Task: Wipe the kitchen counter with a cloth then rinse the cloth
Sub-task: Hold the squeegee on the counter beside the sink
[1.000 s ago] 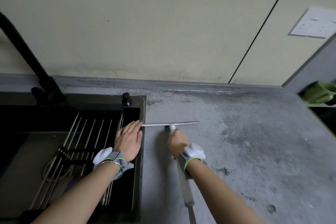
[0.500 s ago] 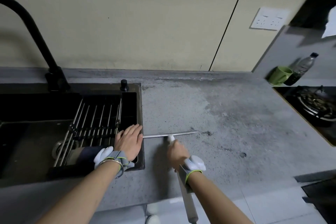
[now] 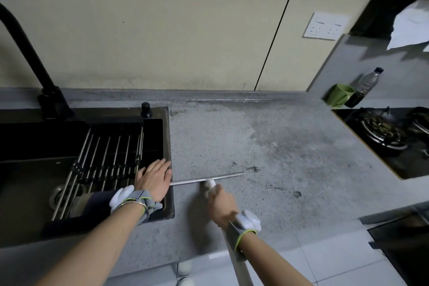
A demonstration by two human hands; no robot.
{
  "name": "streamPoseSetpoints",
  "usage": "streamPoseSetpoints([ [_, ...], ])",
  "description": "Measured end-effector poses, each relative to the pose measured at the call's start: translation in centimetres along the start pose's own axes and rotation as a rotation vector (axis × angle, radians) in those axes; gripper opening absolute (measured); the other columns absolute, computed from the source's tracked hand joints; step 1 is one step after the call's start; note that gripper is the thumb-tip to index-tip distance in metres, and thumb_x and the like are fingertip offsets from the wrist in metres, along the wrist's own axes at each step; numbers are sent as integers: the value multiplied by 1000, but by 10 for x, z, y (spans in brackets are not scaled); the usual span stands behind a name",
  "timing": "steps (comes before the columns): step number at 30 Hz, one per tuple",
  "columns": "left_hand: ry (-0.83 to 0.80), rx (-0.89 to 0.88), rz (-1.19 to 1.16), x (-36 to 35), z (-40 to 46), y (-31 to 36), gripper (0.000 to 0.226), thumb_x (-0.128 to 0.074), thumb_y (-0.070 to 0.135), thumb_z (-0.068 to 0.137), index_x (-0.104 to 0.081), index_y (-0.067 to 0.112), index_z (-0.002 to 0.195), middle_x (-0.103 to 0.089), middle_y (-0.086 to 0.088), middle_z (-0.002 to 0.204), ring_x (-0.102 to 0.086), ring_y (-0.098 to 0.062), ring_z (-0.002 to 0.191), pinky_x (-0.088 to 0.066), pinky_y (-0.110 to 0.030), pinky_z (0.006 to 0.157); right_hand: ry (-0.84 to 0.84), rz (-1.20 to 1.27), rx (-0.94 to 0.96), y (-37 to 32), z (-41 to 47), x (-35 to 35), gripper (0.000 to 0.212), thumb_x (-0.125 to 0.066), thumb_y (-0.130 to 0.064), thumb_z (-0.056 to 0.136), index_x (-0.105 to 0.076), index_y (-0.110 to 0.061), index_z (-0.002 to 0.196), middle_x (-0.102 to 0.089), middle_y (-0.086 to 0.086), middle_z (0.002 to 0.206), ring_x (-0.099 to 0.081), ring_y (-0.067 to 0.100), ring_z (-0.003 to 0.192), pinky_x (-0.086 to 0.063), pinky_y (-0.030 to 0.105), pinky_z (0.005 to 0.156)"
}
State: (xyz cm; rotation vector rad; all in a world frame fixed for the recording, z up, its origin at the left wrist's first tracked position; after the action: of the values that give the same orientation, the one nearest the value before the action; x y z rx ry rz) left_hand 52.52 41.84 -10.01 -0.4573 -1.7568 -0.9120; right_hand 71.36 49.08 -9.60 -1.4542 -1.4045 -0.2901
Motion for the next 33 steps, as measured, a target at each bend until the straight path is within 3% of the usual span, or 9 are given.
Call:
streamPoseSetpoints([
  [2,1,19,-6,-1,20,-2,44,-23,33,103,-31,29,146,-22,16,155,-14,0,143,-9,-30,115,56,36,21,1,21,13,25,-31,-23,101,-42,-6,115,-63,15,99,-57,24,75,-51,36,70],
  [7,-21,0,32,-5,72,5,45,-23,31,103,-28,29,148,-18,16,156,-12,1,144,-7,-30,115,130,145,-18,0,83,57,19,-35,-31,98,-36,-14,106,-57,8,86,-61,29,71,-57,47,65],
  [11,-30,-88,141,-9,115,18,48,-22,30,103,-17,27,151,-7,14,159,-4,2,144,-1,-31,116,172,222,-60,-10,136,89,30,-45,-22,93,-37,-10,119,-57,11,93,-60,28,72,-55,42,58],
  [16,-51,-126,238,-8,162,22,50,-19,32,103,-13,26,152,-5,11,159,-2,1,145,1,-34,117,190,229,-47,-35,197,114,28,-44,-18,93,-38,-8,119,-55,12,90,-56,27,69,-55,41,64],
  [20,-111,-96,240,-15,181,11,48,-21,33,102,-22,26,150,-14,12,158,-10,1,144,2,-37,117,180,264,-32,-59,241,122,30,-43,-20,95,-41,-8,122,-57,15,90,-55,26,59,-48,30,44],
  [24,-176,-95,241,-17,183,12,50,-19,32,102,-17,23,151,-9,9,159,-6,-1,145,2,-40,118,161,292,-20,-79,276,127,36,-45,-21,96,-43,-10,130,-62,20,100,-59,28,64,-45,27,43],
  [30,-257,-101,232,-16,180,16,53,-20,31,102,-6,20,152,2,6,160,2,-5,147,7,-42,119,139,312,-31,-91,317,132,40,-44,-17,97,-43,-8,135,-60,15,93,-57,20,54,-41,24,41],
  [33,-270,-107,250,-16,180,15,54,-21,31,102,-4,20,152,4,5,160,3,-5,147,8,-42,119,140,329,-41,-93,333,132,39,-45,-15,95,-48,-6,132,-61,18,96,-59,29,63,-47,29,48],
])
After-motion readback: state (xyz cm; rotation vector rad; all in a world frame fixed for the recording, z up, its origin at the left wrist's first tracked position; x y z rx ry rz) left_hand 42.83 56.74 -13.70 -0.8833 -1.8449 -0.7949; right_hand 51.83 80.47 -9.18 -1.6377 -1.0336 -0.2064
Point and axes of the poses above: each hand's wrist, its own z-axis towards the middle knuckle, its own x-axis out of the back of the hand, y = z × x, the point moved 9 cm from there along z, towards the middle knuckle
